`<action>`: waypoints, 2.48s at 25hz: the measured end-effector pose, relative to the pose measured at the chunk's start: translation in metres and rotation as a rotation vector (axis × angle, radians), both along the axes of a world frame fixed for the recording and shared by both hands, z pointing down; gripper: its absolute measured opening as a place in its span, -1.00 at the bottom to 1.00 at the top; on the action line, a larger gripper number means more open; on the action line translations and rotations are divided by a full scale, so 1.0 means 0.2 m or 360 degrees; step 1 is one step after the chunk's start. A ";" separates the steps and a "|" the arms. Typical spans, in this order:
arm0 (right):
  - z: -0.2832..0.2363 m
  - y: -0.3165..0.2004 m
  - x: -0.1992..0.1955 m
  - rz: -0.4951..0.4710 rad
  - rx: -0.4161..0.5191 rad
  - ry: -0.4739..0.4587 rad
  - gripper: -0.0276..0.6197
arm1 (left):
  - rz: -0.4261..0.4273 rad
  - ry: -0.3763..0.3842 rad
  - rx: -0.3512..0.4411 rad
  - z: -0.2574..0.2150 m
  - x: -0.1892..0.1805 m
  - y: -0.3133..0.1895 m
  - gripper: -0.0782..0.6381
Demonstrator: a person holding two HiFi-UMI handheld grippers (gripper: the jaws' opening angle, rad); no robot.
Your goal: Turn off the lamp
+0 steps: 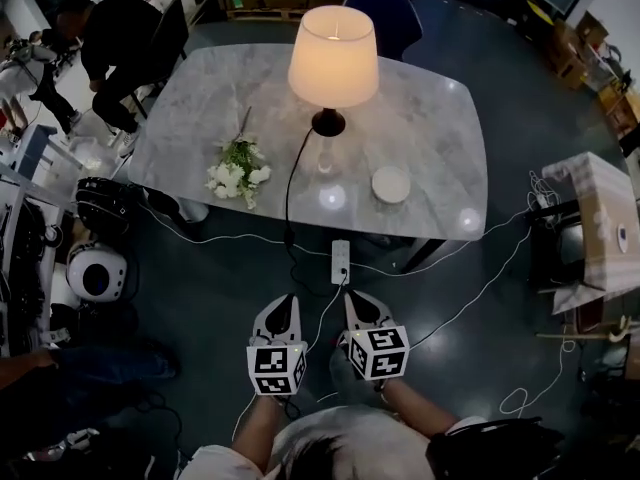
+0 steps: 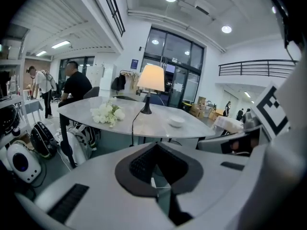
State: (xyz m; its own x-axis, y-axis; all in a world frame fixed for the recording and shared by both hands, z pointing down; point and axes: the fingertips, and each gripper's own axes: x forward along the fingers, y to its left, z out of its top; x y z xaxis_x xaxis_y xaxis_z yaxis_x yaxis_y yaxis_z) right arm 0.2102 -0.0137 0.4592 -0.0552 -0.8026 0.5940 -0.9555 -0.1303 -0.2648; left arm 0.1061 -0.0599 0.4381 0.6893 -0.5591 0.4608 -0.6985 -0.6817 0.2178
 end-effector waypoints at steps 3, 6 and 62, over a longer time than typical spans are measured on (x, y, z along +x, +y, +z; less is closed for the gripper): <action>0.13 -0.05 0.01 -0.0022 -0.0035 0.0021 -0.92 | -0.0043 -0.0019 -0.0045 0.15 -0.04 -0.07 -0.79; 0.27 -0.09 0.03 -0.0024 -0.0068 0.0030 -0.92 | -0.0076 -0.0014 -0.0098 0.31 -0.06 -0.11 -0.79; 0.81 -0.93 -0.25 -0.0279 0.0180 -0.0128 -0.60 | -0.0238 -0.0003 -0.0246 1.30 -0.35 -0.44 -0.79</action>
